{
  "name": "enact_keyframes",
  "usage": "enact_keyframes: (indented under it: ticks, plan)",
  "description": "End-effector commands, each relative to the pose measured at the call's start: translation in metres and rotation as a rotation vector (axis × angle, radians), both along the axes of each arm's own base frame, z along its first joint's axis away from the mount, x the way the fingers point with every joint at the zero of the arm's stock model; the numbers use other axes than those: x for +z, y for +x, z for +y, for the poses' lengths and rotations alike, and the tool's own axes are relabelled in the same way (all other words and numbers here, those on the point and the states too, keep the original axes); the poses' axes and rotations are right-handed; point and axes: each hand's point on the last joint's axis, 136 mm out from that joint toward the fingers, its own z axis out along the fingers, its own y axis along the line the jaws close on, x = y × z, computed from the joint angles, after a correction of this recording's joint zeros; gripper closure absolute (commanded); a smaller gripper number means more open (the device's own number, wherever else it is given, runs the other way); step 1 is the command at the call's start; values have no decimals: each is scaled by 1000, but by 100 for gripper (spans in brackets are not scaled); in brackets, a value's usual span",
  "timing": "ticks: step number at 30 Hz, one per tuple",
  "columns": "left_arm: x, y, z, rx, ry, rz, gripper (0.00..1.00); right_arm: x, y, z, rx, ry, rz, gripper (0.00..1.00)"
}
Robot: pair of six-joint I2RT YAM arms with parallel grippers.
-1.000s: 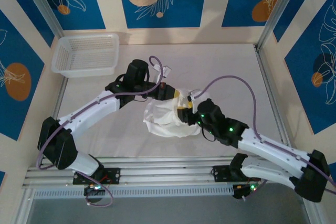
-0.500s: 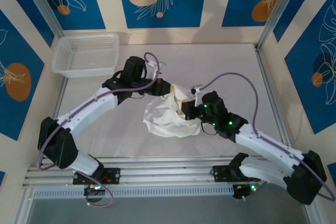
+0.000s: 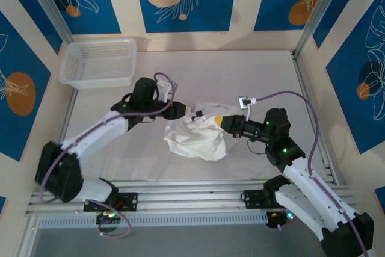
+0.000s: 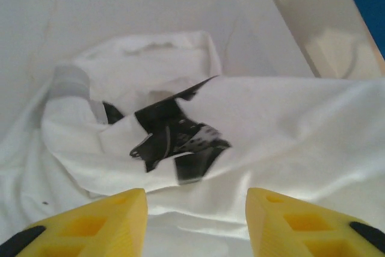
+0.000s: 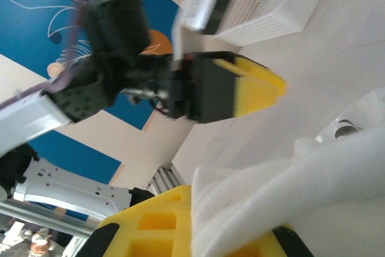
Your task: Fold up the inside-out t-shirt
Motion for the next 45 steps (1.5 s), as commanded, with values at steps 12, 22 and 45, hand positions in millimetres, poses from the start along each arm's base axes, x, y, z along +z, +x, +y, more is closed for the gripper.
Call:
enact_keyframes:
  ticks: [12,22,45]
  plan:
    - [34,-66,-75,-376,26,-354,45,7,-4,-2,27,33,34,100]
    - [44,-68,-66,-326,81,-519,100,-14,7,-11,-60,0,142,99]
    - [126,-69,-67,-270,128,-144,100,67,-30,-8,-128,-167,-465,55]
